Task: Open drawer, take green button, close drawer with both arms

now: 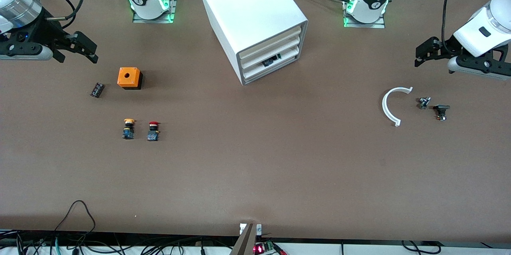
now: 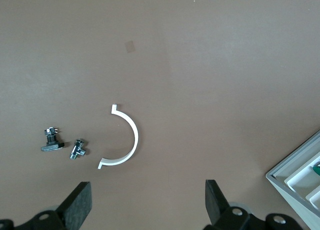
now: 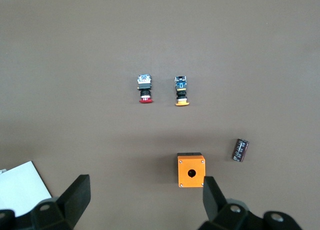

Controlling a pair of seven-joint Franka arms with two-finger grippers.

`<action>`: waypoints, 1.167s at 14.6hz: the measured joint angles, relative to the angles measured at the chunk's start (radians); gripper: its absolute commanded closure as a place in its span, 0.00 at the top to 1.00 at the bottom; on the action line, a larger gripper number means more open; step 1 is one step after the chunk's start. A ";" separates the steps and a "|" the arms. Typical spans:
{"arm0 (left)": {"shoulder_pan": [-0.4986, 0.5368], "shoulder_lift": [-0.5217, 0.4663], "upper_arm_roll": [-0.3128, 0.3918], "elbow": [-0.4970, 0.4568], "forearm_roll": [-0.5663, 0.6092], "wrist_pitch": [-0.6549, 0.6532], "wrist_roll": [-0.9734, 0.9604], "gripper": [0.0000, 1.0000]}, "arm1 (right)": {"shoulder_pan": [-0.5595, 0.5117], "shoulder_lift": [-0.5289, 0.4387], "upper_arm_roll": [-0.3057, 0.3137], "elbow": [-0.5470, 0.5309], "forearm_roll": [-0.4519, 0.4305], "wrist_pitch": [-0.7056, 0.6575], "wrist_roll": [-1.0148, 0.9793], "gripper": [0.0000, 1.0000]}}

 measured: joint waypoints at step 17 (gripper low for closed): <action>0.000 0.000 0.000 0.001 0.000 -0.006 0.000 1.00 | 0.000 0.124 0.007 -0.001 0.009 0.016 -0.006 1.00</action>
